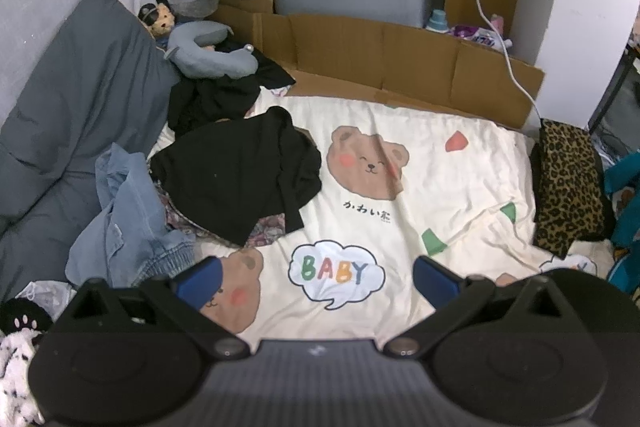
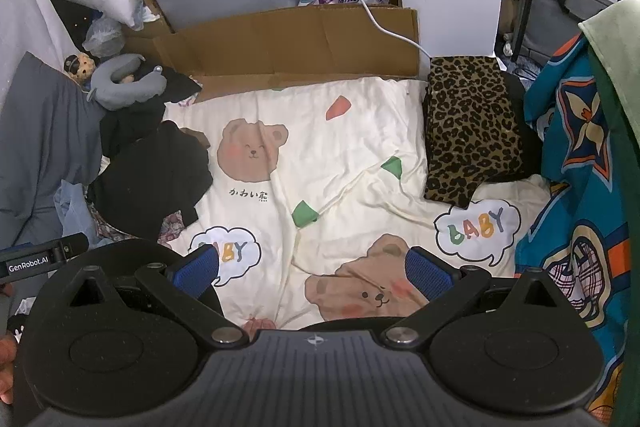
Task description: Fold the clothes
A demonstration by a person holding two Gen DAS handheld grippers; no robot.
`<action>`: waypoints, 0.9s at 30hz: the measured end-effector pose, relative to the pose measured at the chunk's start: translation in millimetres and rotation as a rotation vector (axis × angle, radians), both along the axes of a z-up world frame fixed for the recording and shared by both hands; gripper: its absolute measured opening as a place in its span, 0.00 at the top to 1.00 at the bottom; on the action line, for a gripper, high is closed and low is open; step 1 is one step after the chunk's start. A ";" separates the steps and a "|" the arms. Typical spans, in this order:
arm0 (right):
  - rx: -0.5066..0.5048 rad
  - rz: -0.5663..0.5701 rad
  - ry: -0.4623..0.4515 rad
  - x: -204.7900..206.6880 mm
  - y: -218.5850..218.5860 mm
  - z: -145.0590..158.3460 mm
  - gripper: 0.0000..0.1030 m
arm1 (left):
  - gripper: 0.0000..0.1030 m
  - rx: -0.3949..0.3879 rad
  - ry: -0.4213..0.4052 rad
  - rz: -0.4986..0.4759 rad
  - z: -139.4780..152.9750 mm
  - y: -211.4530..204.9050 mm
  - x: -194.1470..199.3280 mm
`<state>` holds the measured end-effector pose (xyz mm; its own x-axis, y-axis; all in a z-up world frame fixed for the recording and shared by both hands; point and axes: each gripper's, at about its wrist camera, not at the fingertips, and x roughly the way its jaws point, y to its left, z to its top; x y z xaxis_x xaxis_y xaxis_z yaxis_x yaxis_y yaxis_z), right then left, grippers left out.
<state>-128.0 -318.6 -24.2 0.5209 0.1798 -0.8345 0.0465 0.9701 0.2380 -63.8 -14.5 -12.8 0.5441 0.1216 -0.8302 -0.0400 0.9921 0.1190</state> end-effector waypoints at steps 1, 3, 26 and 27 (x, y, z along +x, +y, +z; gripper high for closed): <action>-0.002 0.004 0.001 0.0 0.2 -0.1 0.01 | 0.01 -0.001 -0.002 0.004 0.2 0.4 -0.2; -0.006 0.011 0.003 0.2 0.7 -0.5 0.01 | 0.01 0.001 -0.007 0.007 0.5 0.8 -0.1; 0.021 0.000 0.013 2.4 -1.7 -1.4 0.01 | 0.01 -0.004 -0.012 0.018 -0.5 5.0 2.3; 0.023 0.000 0.013 2.3 -2.0 -1.6 0.01 | 0.01 -0.003 -0.013 0.019 -0.3 5.0 2.0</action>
